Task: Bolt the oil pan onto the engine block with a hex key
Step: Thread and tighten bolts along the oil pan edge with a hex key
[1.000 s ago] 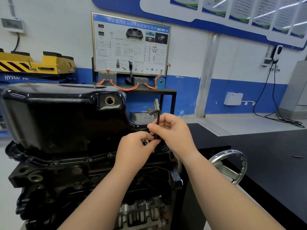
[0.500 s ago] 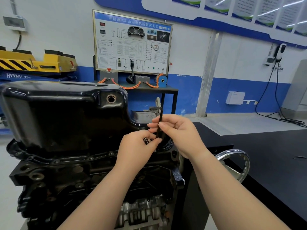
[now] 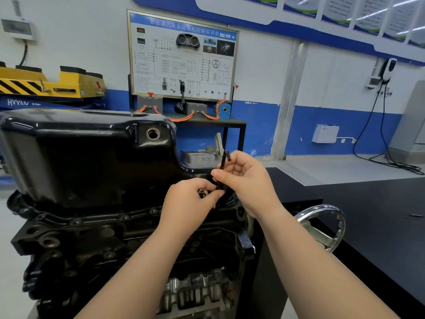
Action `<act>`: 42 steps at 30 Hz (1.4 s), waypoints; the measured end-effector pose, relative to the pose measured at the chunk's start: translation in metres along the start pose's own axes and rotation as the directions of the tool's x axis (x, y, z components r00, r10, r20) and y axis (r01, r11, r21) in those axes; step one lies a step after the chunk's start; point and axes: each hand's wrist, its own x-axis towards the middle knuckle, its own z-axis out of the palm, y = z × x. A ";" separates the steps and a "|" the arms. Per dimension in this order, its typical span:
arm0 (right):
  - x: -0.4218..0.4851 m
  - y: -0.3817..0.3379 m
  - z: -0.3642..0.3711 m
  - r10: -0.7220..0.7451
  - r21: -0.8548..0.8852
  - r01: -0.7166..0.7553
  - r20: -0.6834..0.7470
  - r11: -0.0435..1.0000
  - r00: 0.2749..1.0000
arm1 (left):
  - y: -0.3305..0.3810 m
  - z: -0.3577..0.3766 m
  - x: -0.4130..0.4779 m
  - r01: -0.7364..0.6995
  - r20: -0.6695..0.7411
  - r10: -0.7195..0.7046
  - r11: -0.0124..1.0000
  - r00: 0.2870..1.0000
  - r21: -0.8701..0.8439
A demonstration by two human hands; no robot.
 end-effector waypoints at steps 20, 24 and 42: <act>-0.002 -0.005 -0.005 -0.014 0.179 -0.015 0.158 0.984 0.987 | -0.002 0.001 0.001 -0.023 -0.011 0.023 1.000 1.000 -0.009; -0.001 -0.006 -0.006 -0.024 0.168 -0.011 0.208 0.986 0.978 | -0.002 0.002 0.001 -0.025 -0.006 0.025 0.999 1.000 -0.023; 0.001 -0.002 -0.001 0.039 0.195 -0.043 0.022 0.980 0.999 | -0.003 0.003 0.000 -0.028 -0.016 0.028 1.000 0.999 -0.007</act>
